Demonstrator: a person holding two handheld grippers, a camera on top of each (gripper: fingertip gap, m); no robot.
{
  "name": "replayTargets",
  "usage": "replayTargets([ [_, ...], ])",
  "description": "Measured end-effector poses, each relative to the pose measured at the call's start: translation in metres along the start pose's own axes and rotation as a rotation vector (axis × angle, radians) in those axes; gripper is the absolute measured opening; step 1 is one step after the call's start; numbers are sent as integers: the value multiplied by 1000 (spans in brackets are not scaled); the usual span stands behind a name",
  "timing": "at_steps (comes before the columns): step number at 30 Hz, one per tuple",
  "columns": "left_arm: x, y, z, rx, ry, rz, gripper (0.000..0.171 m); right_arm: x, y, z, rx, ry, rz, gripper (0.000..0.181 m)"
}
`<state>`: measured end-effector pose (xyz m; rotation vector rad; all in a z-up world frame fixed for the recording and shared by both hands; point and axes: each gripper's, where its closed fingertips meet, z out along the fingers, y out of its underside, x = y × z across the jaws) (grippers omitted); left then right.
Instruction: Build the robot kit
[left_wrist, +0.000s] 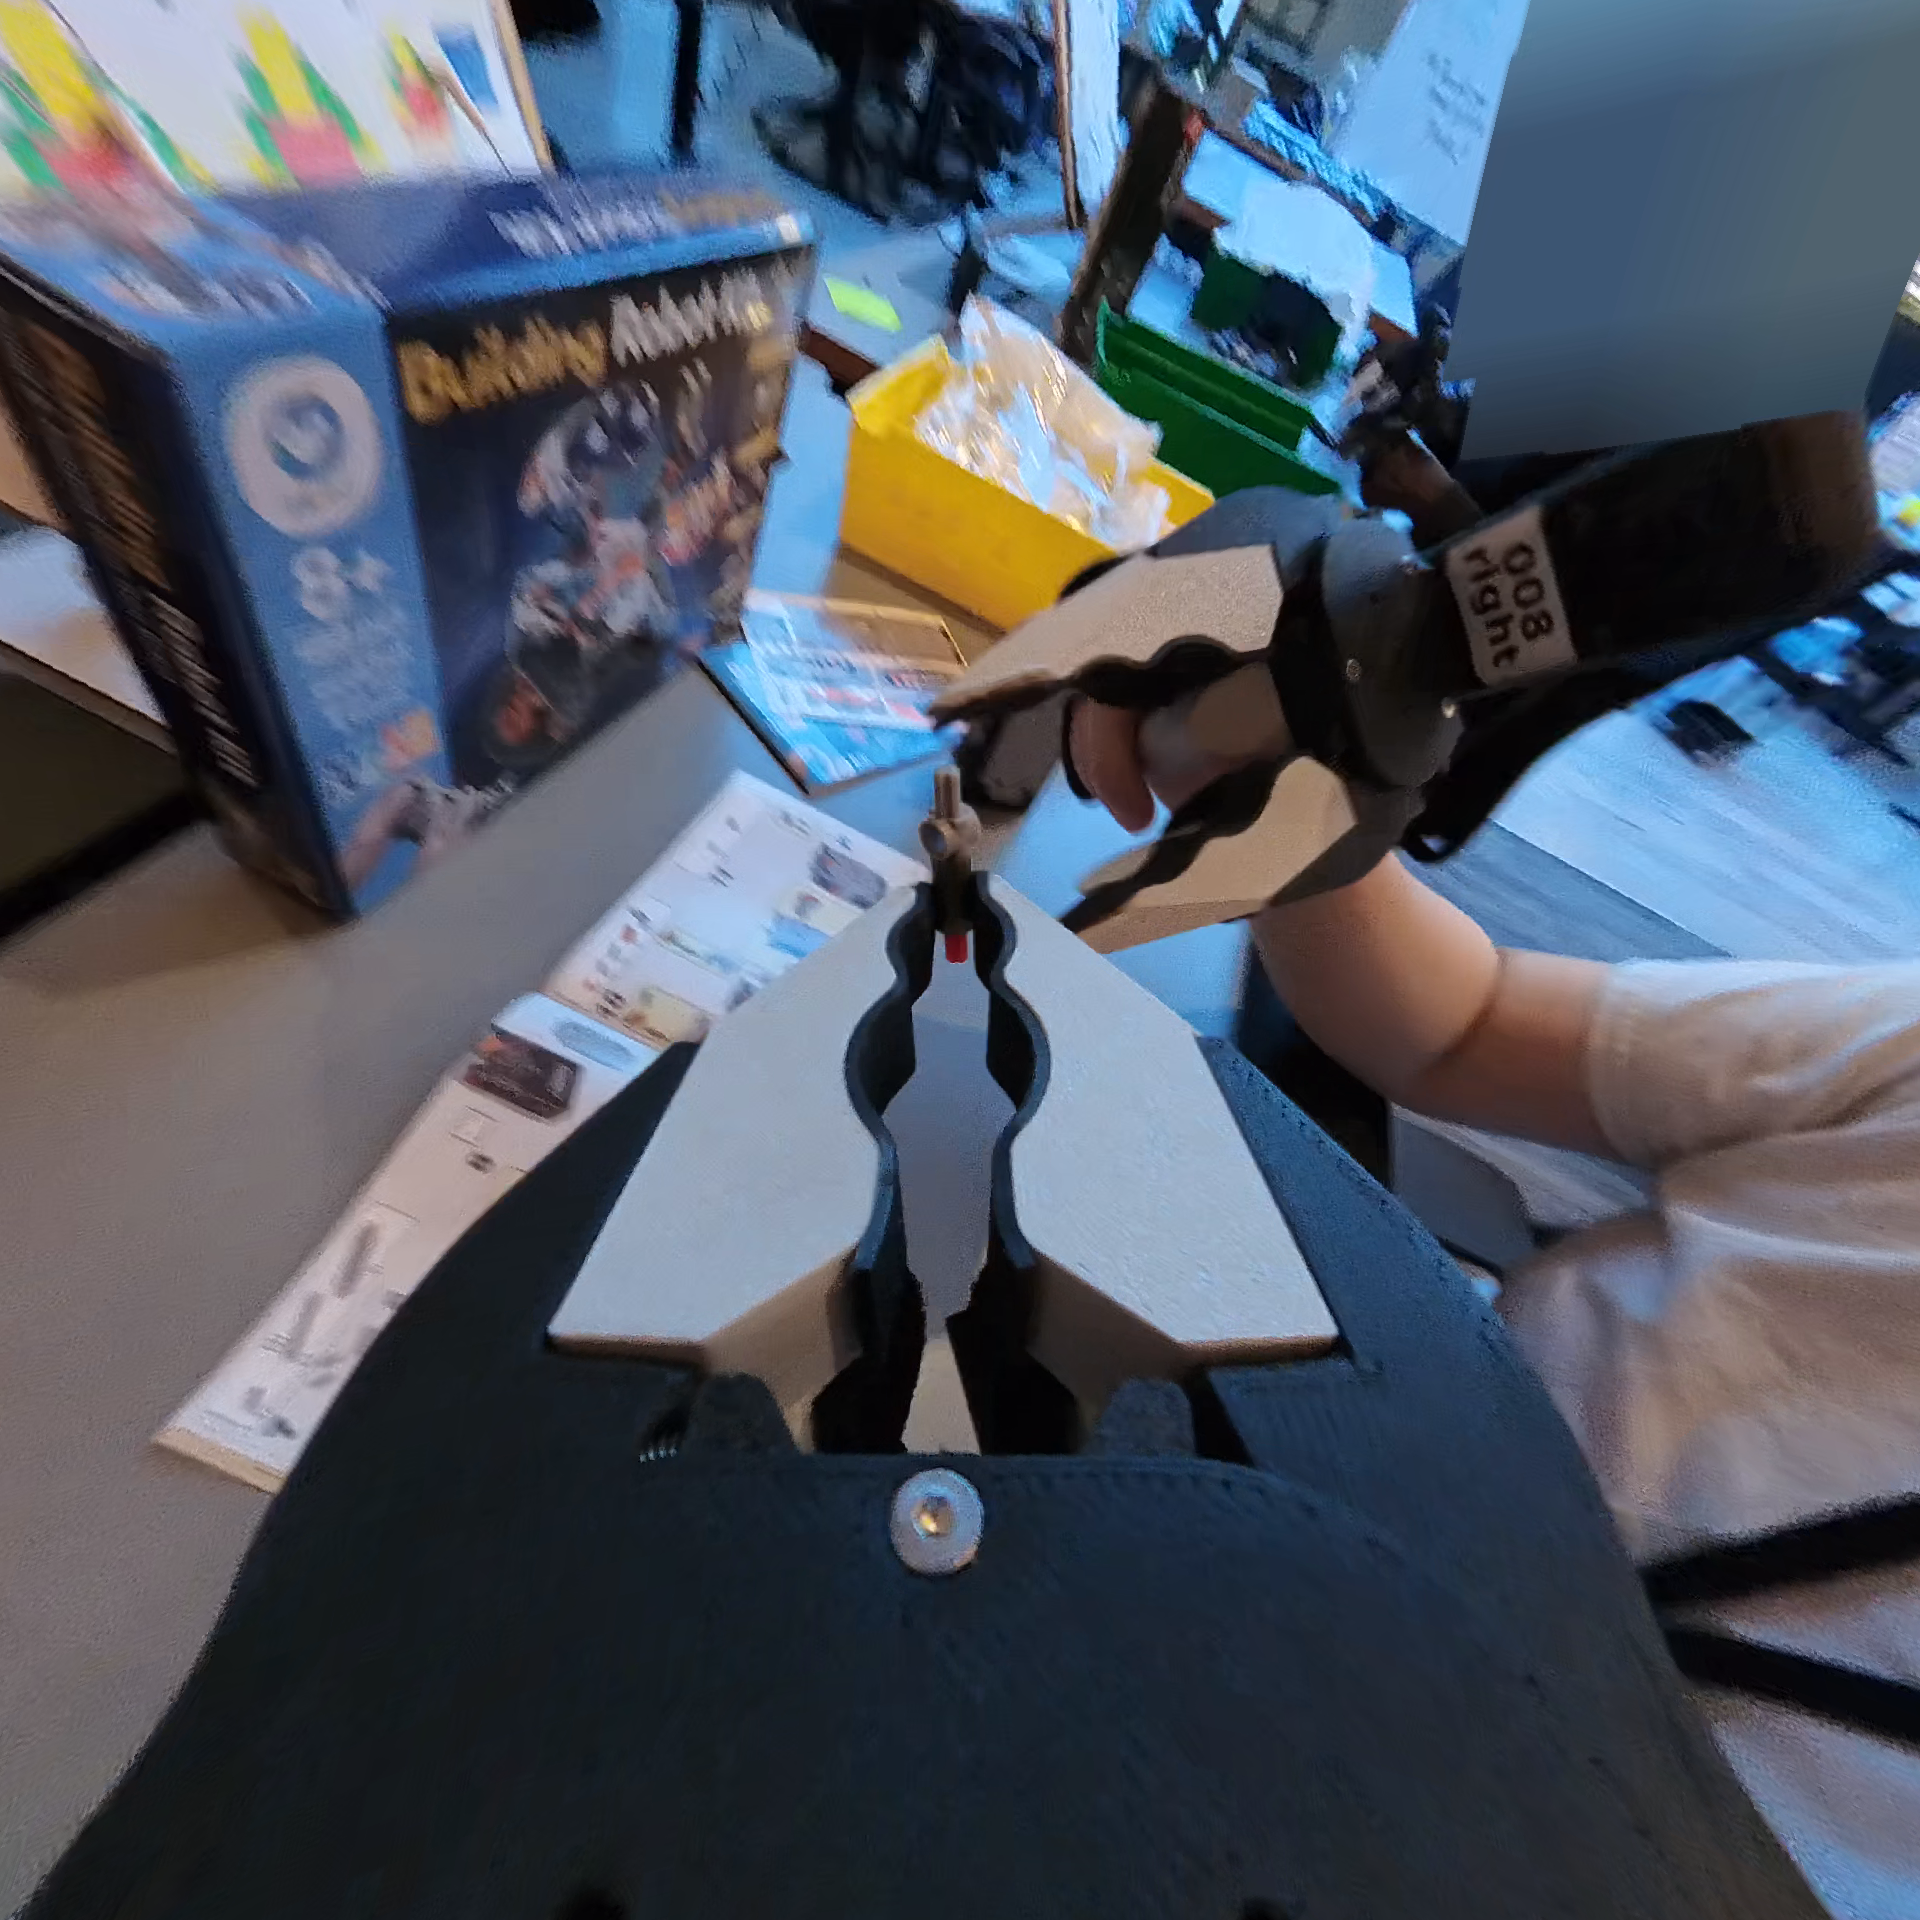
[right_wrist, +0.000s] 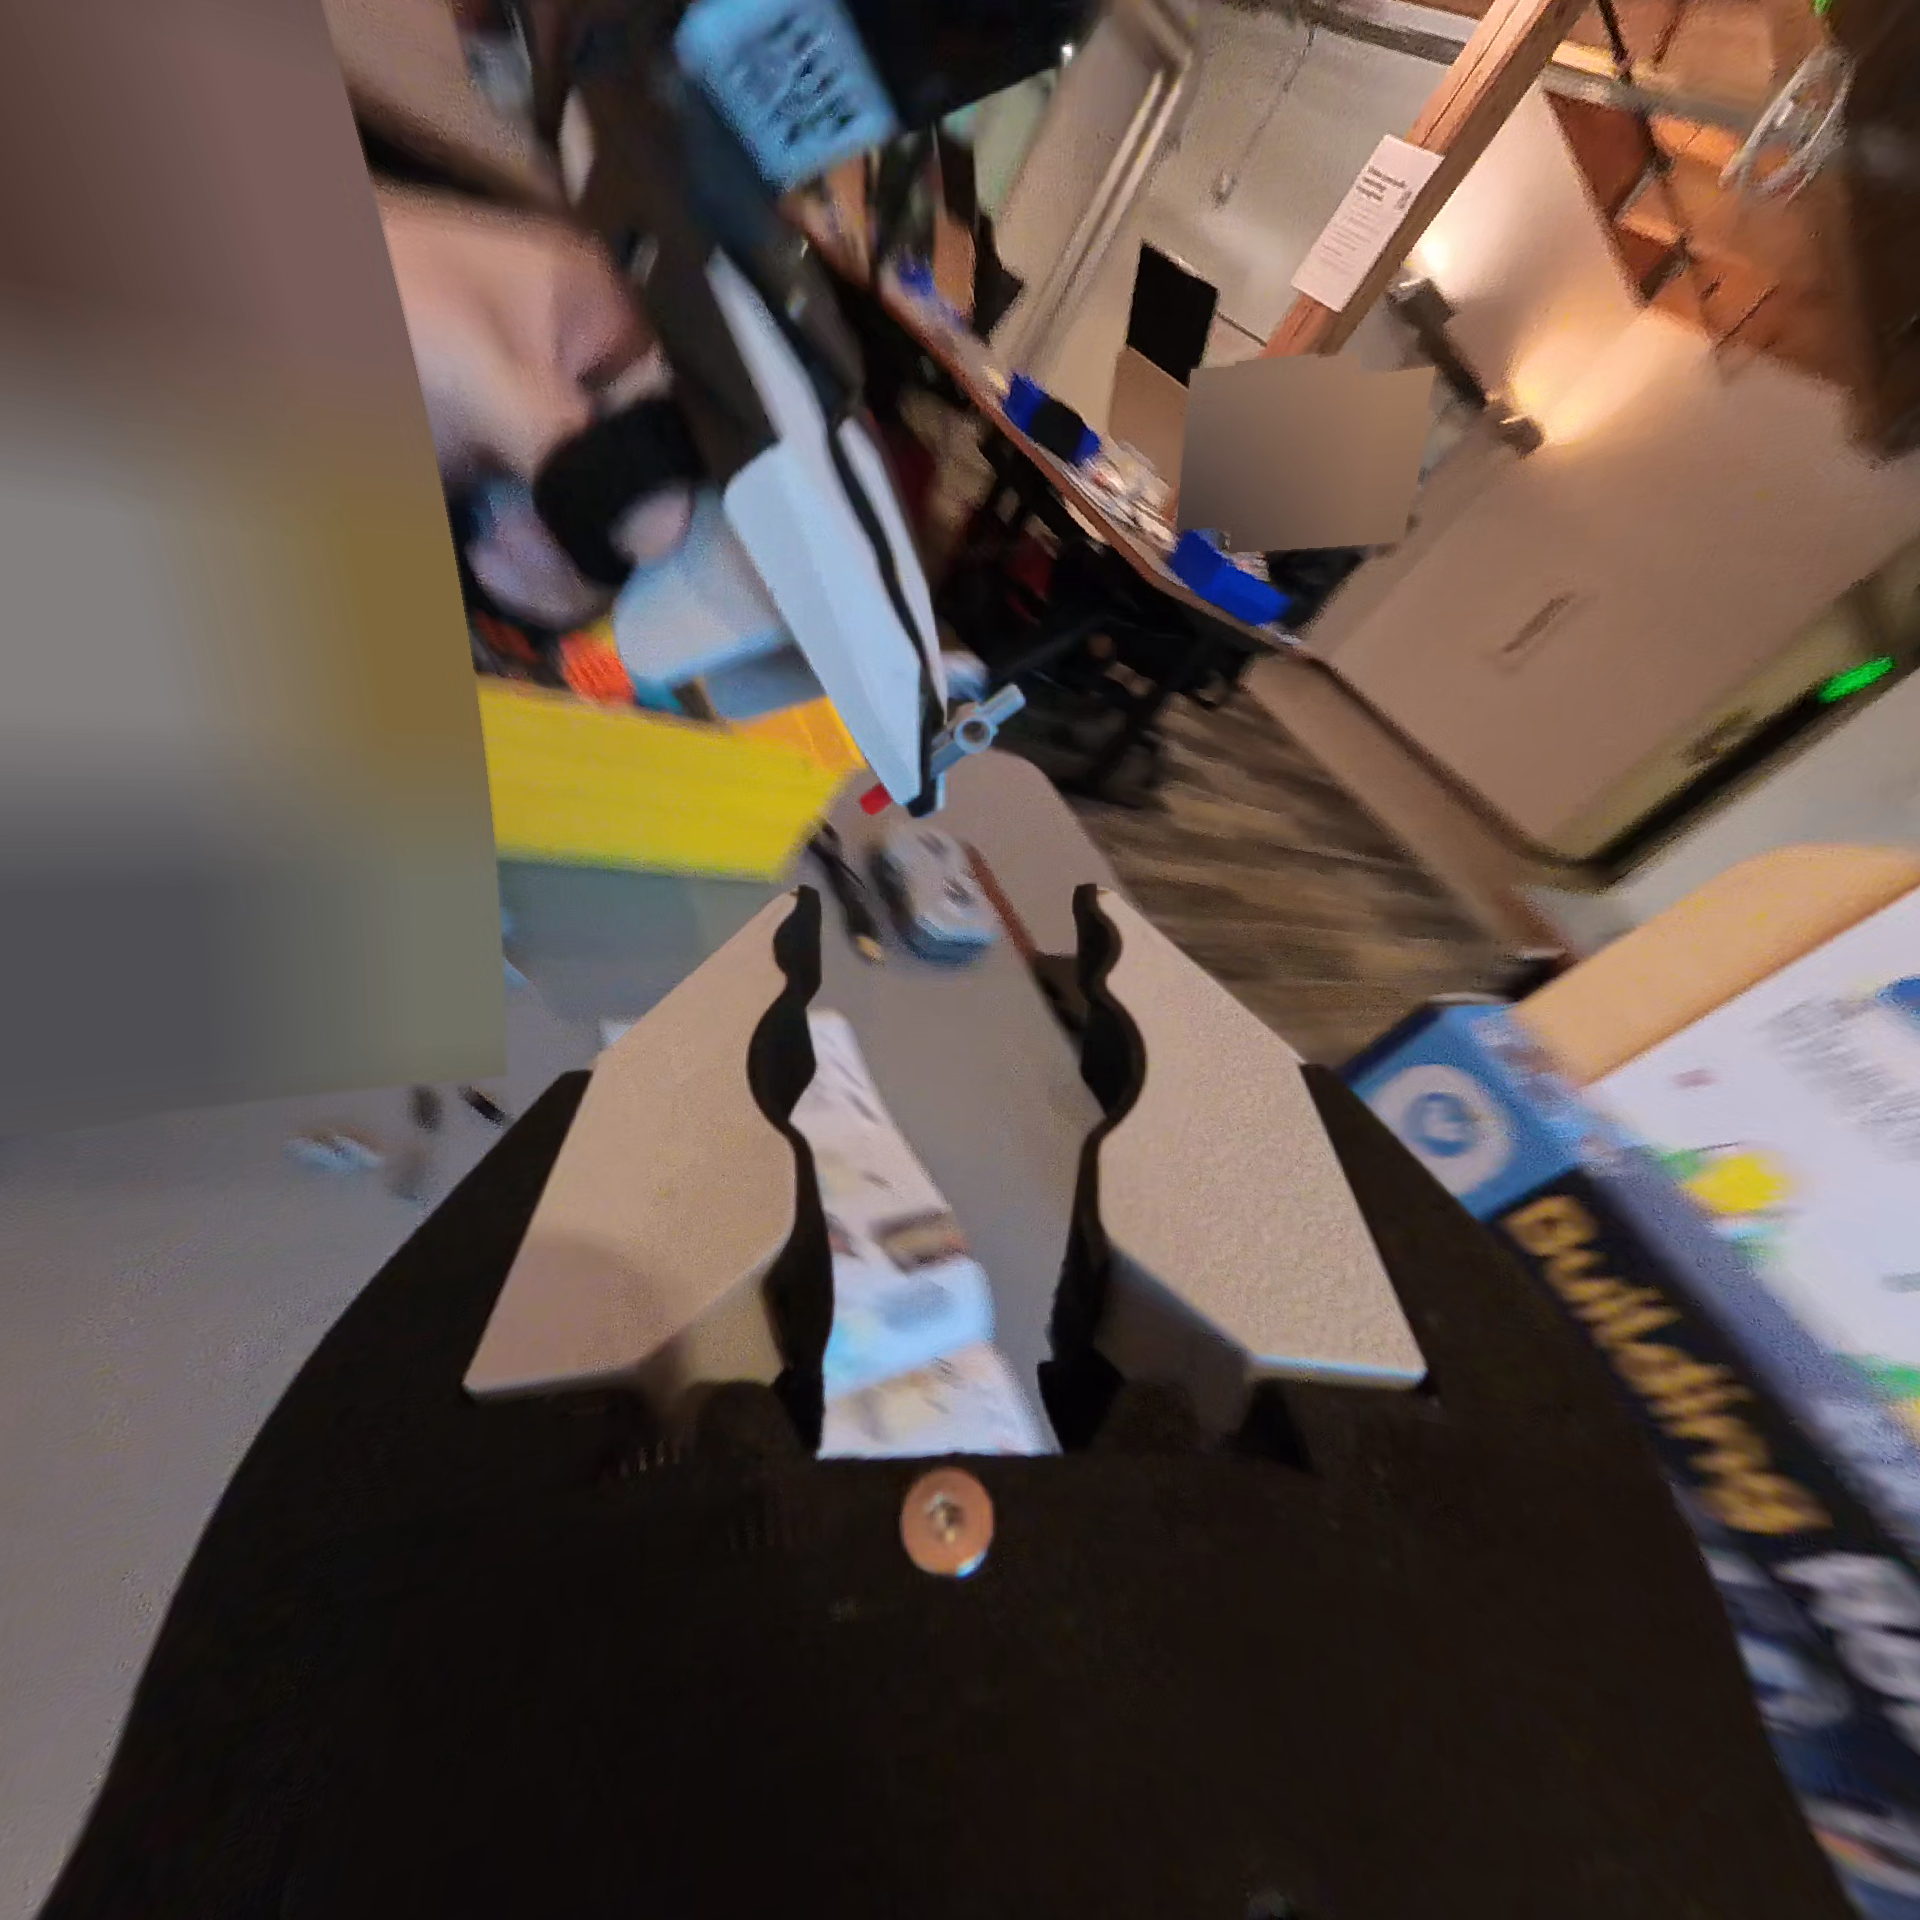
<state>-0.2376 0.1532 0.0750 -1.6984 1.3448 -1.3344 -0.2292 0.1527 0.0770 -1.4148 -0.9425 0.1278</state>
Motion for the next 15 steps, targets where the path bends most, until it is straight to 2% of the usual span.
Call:
replayTargets([
  [2,-3,-15,-7,98,-52,47,4,10,-17,-10,152,-81,316,42],
  [4,-3,-23,-11,192,-79,79,4,19,-27,-18,266,-127,504,29],
  [6,-5,-16,-12,234,-122,94,4,26,-25,-19,282,-71,472,17],
  [9,-19,14,-9,246,-228,103,4,16,-19,-10,201,-37,322,6],
  [12,-34,39,-7,272,-330,124,4,3,-11,1,114,-49,238,7],
  [15,-40,48,-7,333,-355,137,4,-5,4,11,47,-44,181,10],
])
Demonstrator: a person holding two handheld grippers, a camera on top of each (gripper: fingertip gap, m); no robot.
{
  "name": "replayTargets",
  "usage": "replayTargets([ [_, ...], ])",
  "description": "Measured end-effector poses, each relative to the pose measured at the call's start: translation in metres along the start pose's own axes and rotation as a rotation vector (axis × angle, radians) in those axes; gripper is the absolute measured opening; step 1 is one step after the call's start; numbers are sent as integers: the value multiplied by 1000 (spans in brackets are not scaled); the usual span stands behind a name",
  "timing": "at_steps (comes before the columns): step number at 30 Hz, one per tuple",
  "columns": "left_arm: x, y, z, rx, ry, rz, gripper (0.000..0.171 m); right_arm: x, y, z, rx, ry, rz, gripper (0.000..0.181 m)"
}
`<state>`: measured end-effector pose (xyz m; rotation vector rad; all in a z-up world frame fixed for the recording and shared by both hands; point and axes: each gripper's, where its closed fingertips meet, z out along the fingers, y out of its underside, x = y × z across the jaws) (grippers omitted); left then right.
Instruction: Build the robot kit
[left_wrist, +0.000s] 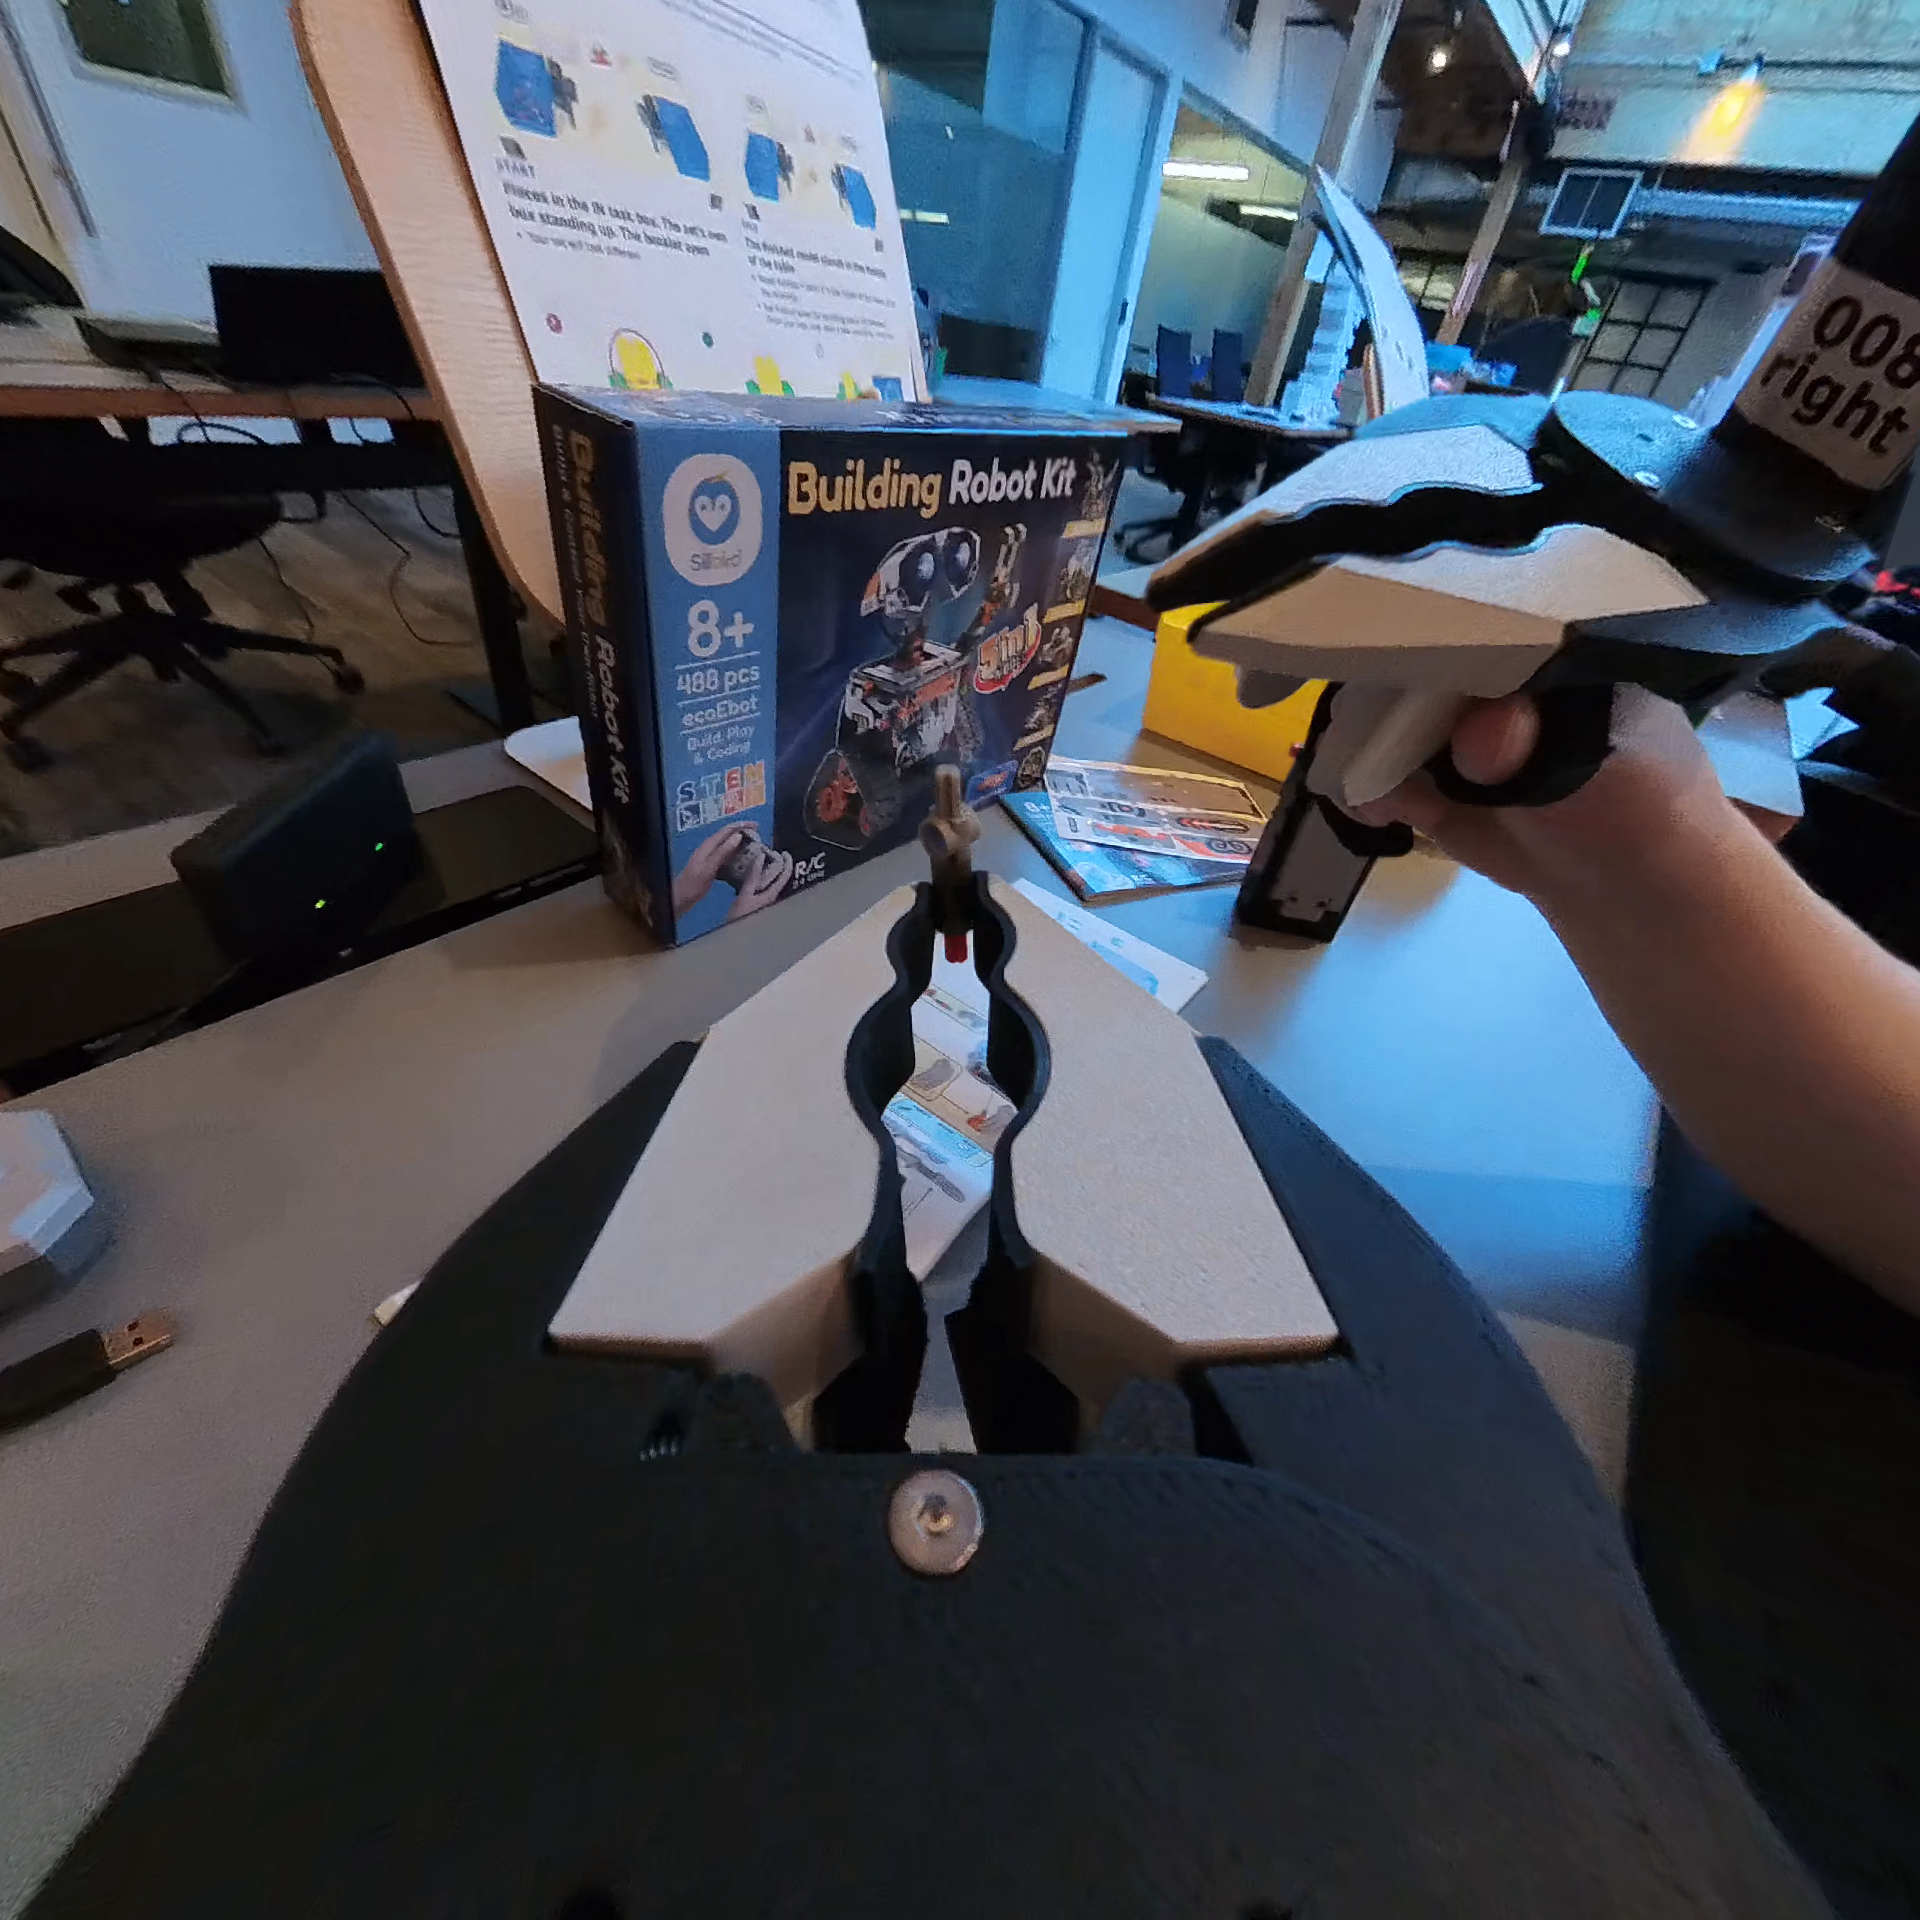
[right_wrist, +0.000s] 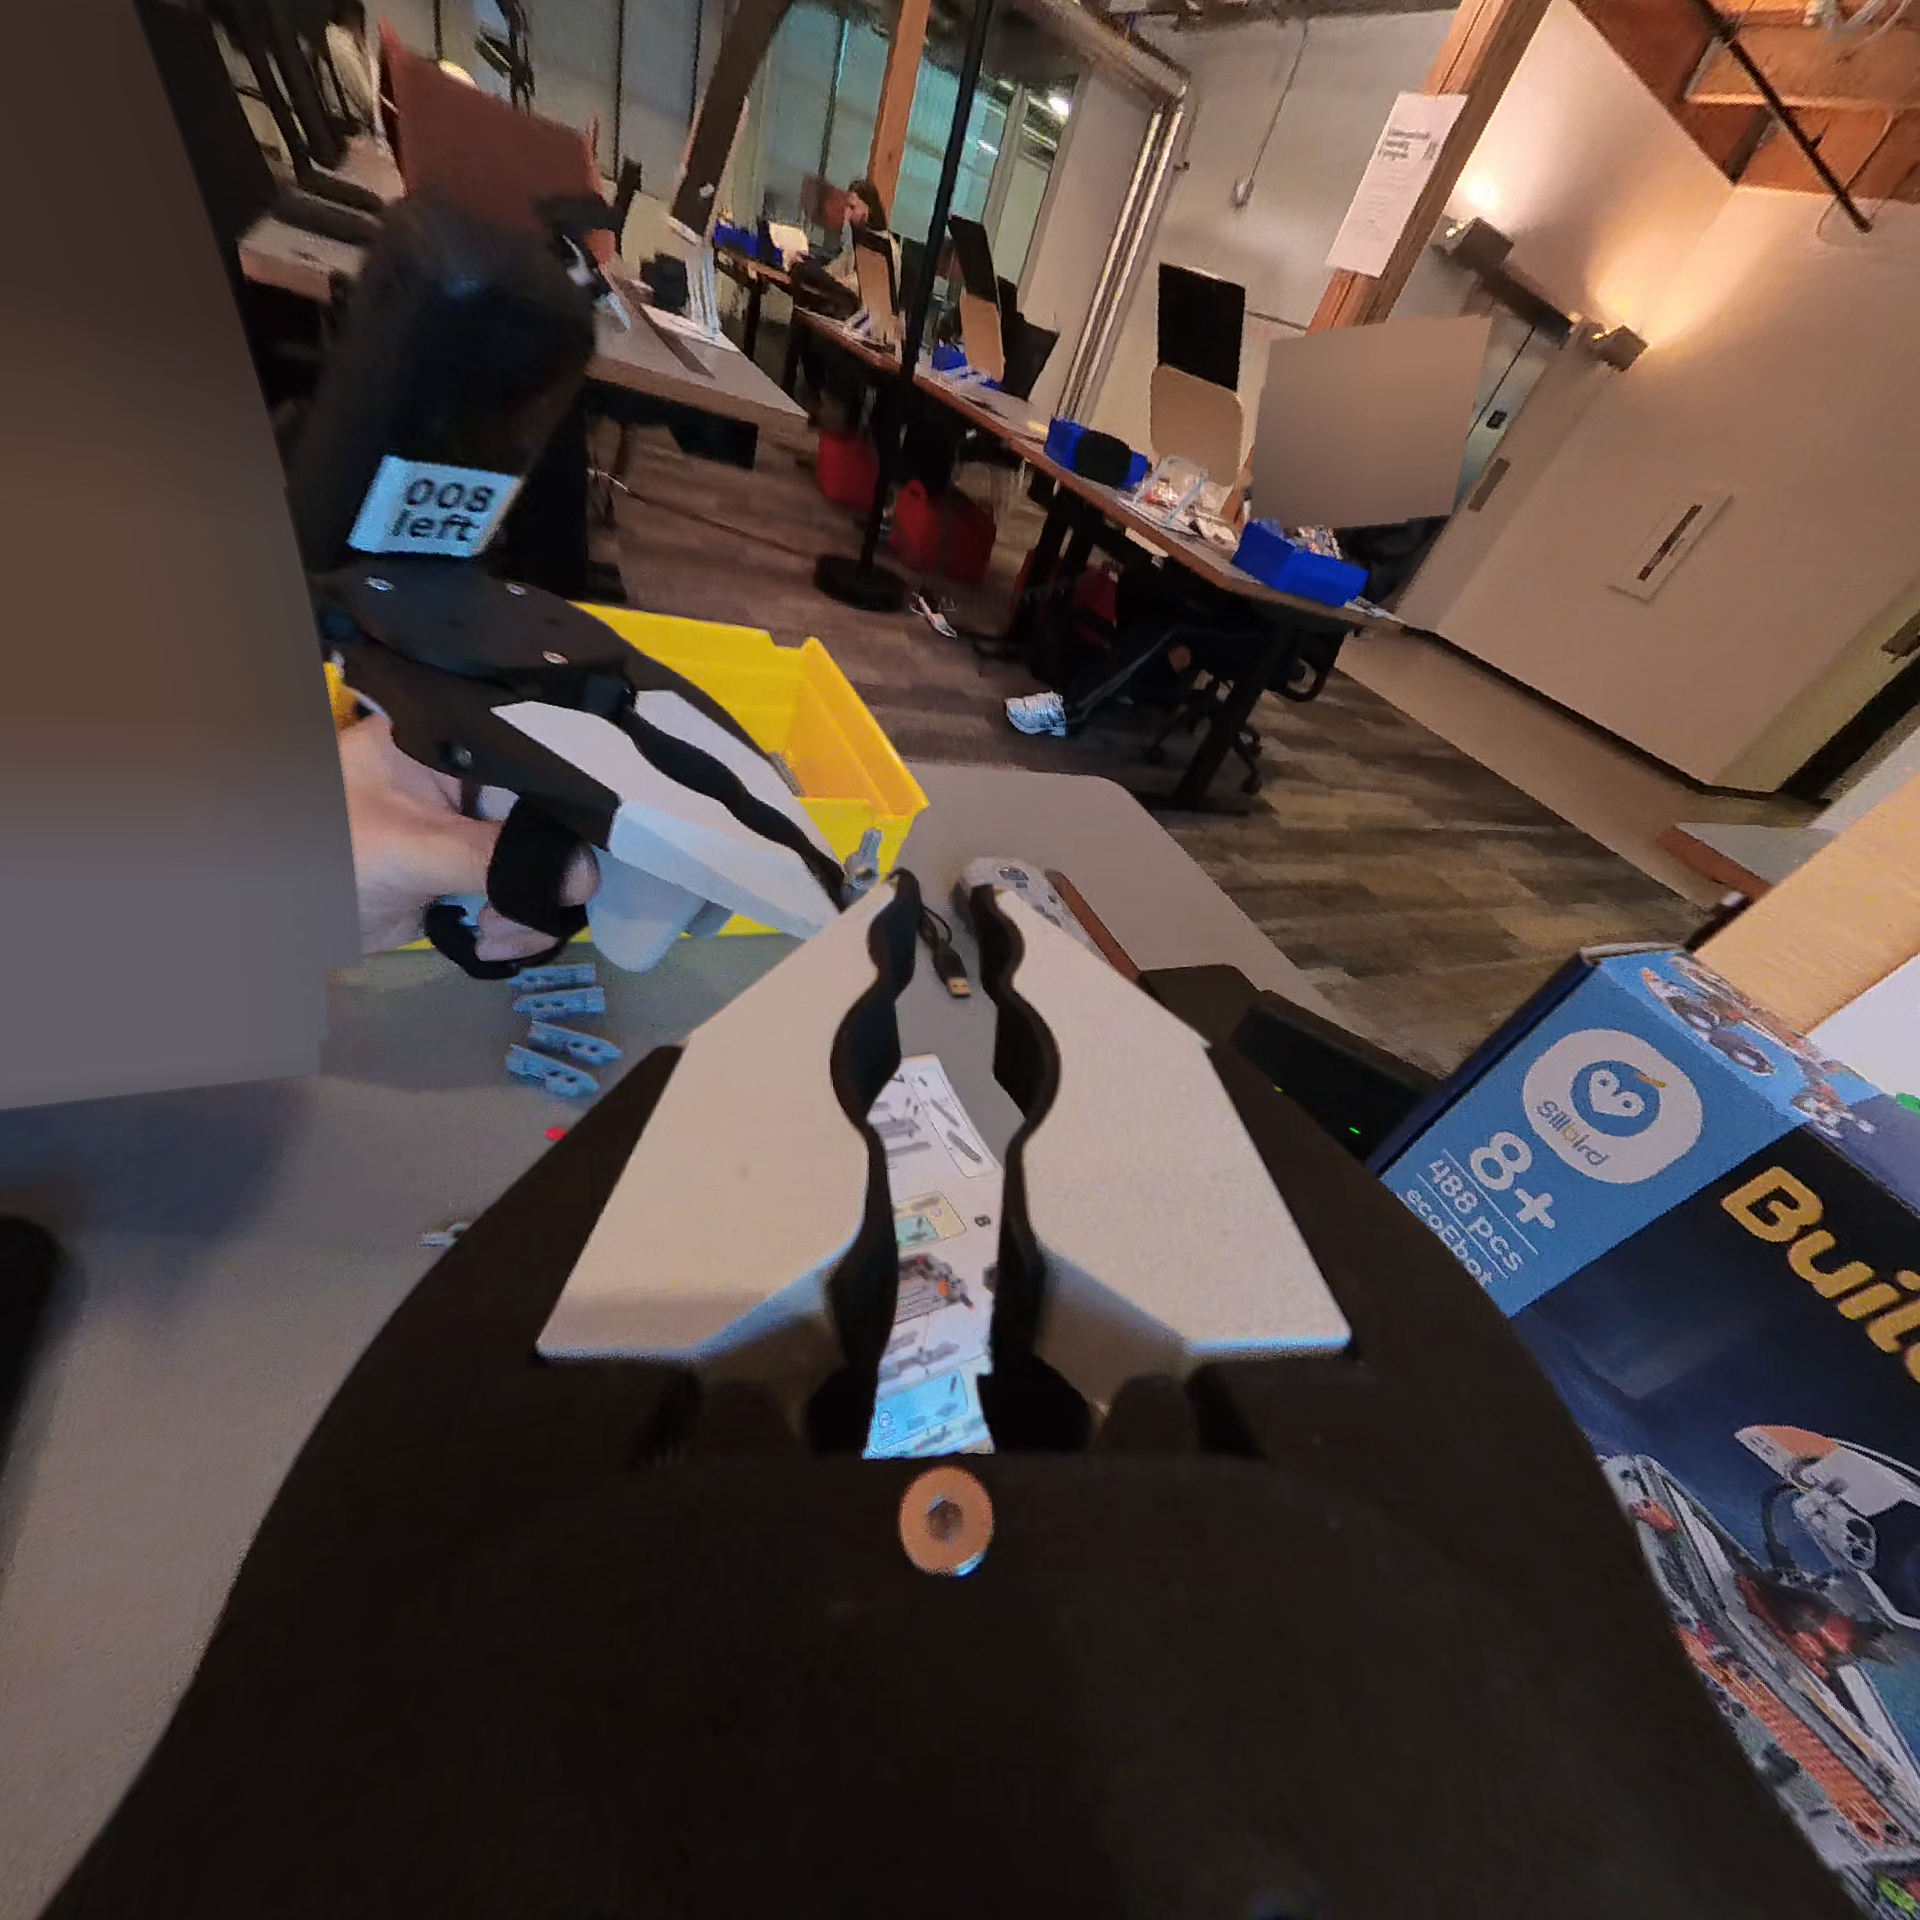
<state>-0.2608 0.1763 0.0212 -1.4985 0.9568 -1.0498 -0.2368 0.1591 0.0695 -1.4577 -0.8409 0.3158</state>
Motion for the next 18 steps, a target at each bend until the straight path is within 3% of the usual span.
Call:
replayTargets([
  [10,-9,19,2,28,-48,63,4,-16,14,22,168,-41,62,13],
  [18,-4,23,5,15,-49,106,4,-28,28,35,160,-56,76,12],
])
